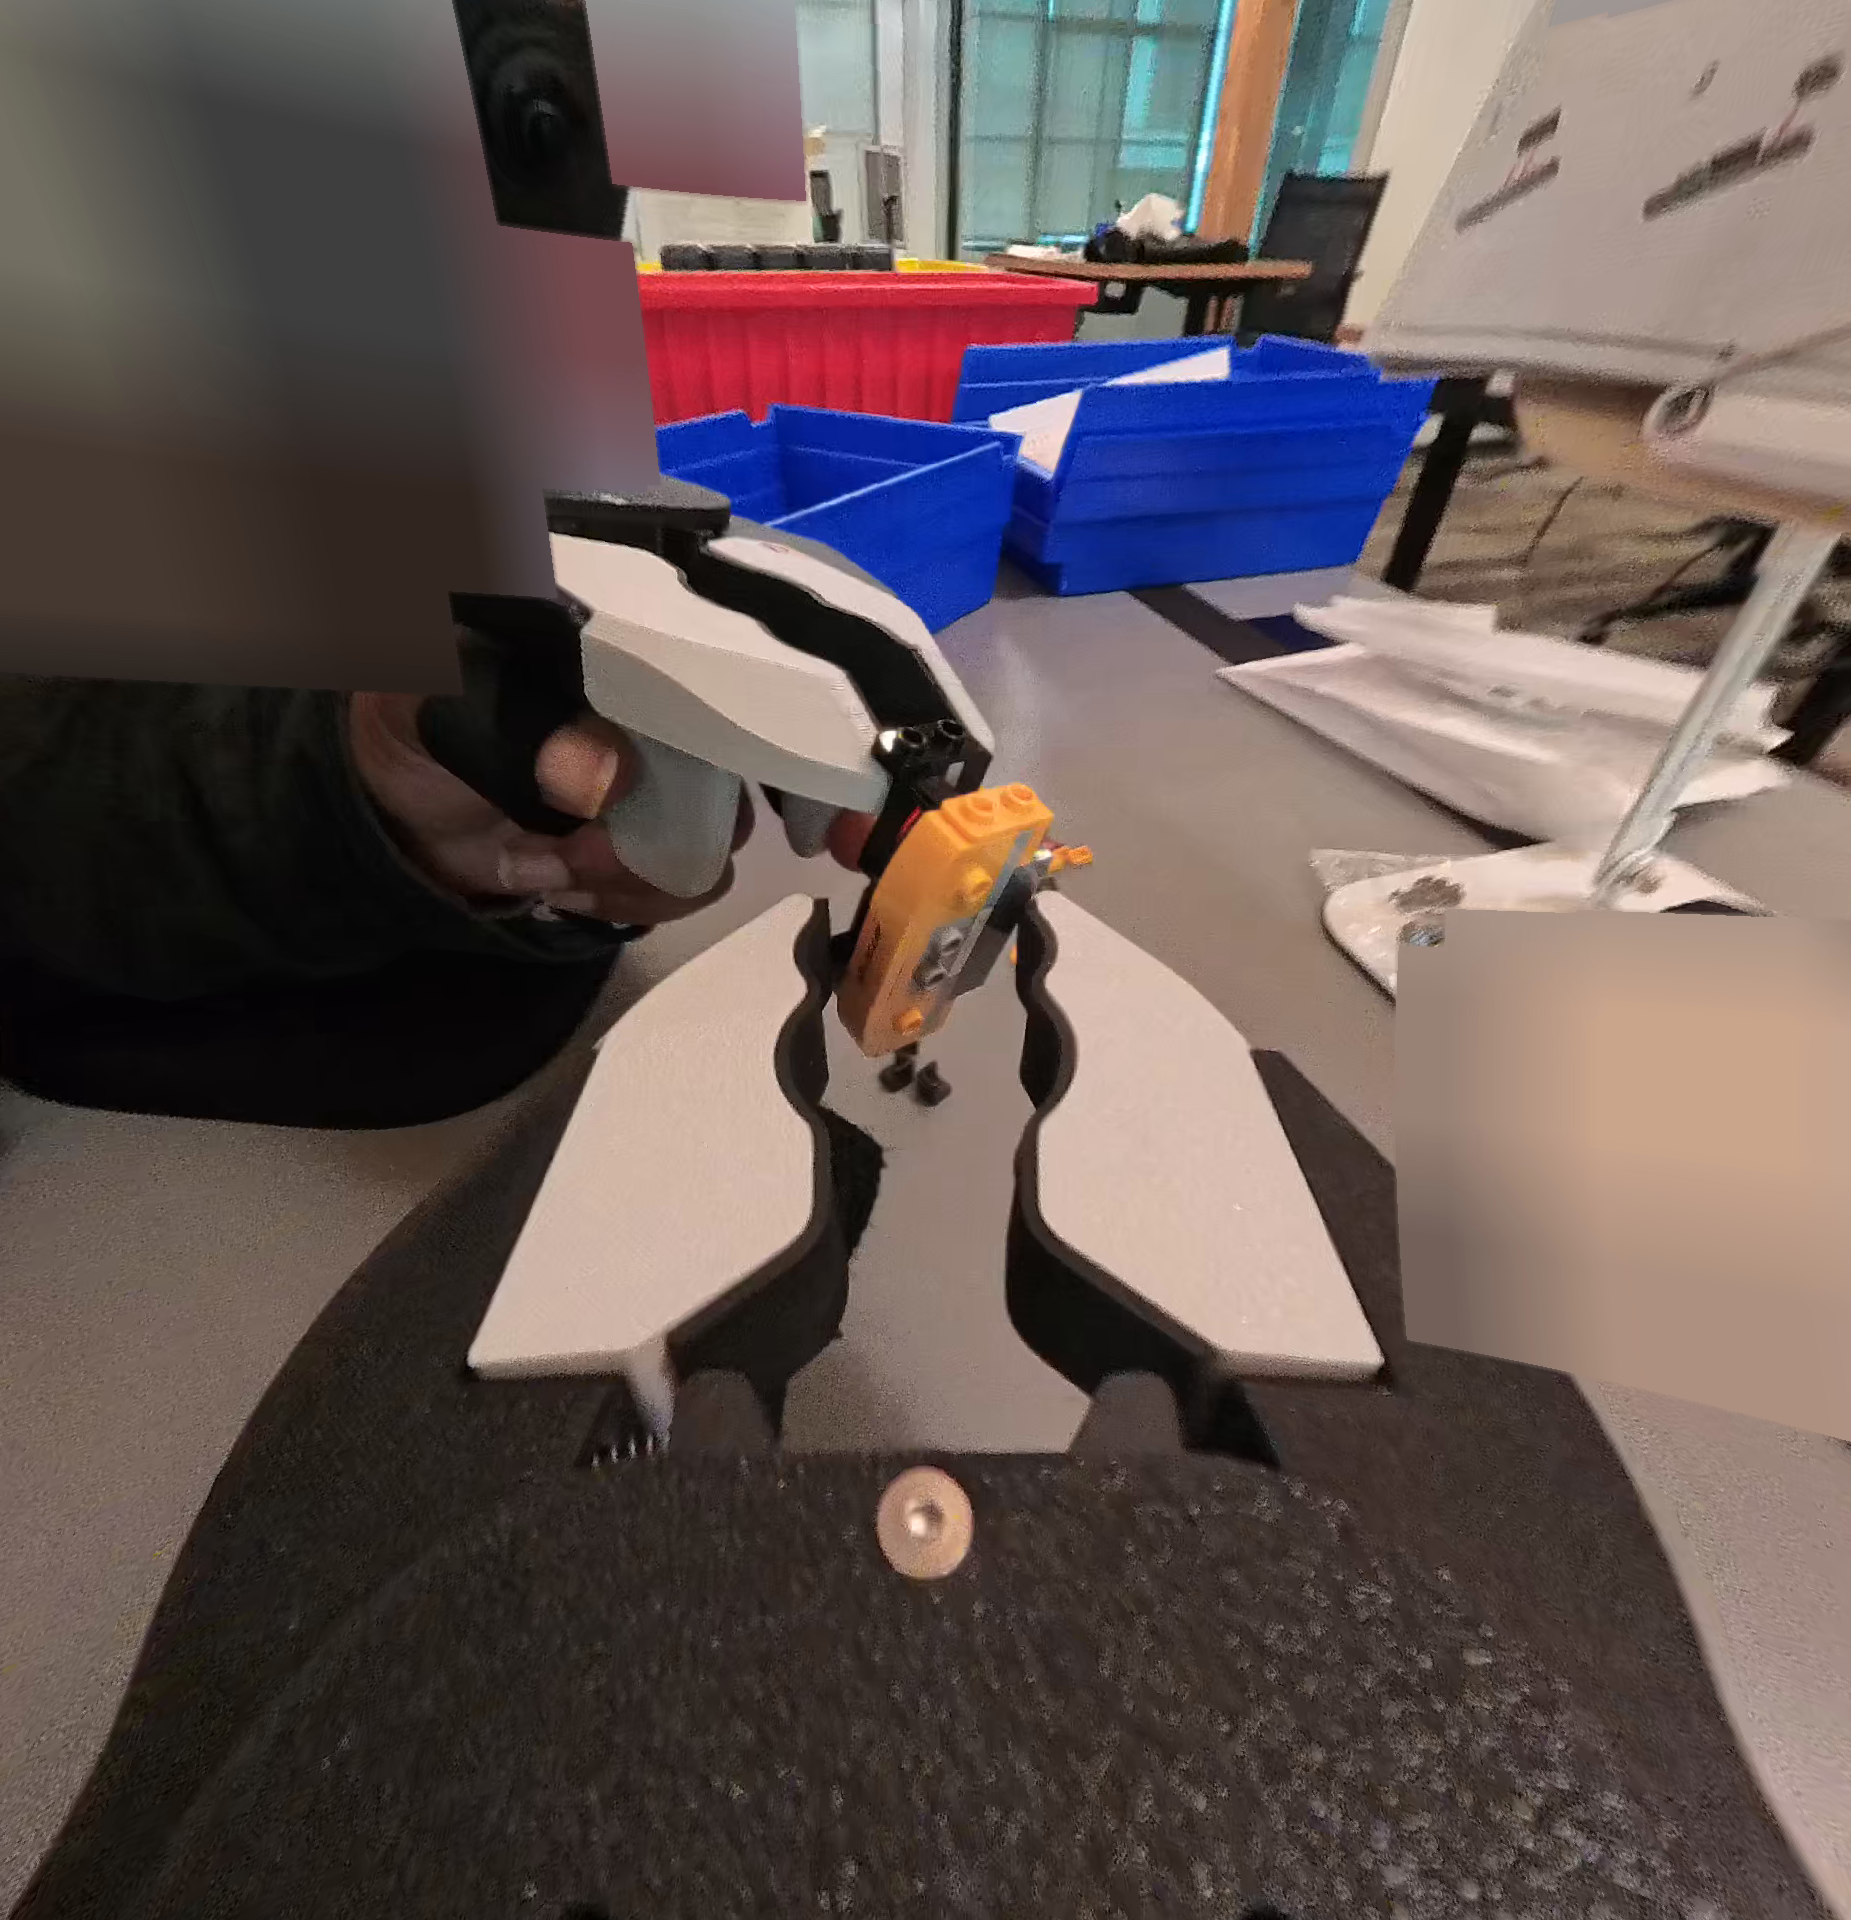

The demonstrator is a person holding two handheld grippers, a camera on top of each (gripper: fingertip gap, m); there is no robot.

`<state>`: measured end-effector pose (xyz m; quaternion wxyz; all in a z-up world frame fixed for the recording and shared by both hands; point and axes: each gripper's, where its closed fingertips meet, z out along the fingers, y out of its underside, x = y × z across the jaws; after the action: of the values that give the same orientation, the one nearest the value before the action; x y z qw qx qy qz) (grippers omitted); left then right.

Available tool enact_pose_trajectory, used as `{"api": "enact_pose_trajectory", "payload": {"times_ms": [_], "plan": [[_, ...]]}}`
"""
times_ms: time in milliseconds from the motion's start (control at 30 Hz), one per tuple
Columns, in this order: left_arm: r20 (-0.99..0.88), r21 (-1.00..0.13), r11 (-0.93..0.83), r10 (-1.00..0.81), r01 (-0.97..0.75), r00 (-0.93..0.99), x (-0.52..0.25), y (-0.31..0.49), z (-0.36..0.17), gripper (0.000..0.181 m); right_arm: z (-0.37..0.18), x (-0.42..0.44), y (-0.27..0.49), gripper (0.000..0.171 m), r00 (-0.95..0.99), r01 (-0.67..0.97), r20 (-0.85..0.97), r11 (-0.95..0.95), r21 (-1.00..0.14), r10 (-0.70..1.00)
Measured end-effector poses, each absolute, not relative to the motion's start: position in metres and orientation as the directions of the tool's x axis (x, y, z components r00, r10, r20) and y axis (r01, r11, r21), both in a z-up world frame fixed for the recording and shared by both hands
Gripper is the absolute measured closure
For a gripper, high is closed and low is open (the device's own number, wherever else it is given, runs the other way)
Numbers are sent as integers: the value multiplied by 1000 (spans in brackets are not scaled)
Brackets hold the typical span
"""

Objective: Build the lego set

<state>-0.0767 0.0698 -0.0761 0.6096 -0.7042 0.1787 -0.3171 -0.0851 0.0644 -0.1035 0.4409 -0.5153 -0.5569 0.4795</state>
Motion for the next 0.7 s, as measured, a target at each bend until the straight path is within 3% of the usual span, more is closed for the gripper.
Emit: {"api": "enact_pose_trajectory", "payload": {"times_ms": [133,400,533,700], "plan": [[268,-959,-256,-667,124,695,-77,68,-82,152,-110,-84,63,138,-157,213,-219,-184,-960,963],[227,-942,-328,-786,-76,575,-71,46,-101,150,-121,-71,32,138,-351,433,-545,-384,-815,761],[246,-920,-367,-815,-139,524,-65,41,-110,164,-129,-70,21,138,-370,490,-561,-358,-795,740],[347,-915,-403,-743,31,573,-76,57,-106,165,-119,-76,42,134,-314,385,-550,-426,-819,774]]}}
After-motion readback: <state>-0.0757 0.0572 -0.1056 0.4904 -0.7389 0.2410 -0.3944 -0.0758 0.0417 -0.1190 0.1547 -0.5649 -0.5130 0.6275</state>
